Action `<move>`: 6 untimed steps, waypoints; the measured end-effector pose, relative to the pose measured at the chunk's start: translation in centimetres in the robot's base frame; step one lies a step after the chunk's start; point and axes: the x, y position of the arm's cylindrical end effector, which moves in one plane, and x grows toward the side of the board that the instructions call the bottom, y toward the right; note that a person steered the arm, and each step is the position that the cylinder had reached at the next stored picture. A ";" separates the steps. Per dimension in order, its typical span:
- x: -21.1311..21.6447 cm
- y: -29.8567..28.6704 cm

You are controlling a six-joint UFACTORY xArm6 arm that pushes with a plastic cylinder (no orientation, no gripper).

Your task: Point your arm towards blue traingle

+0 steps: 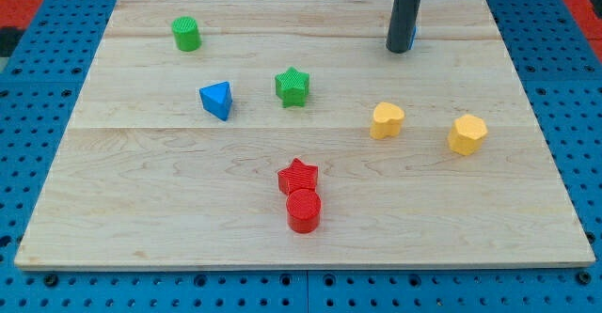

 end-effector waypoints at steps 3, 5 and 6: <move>11.8 -6.0; 16.9 -17.9; 14.6 -20.6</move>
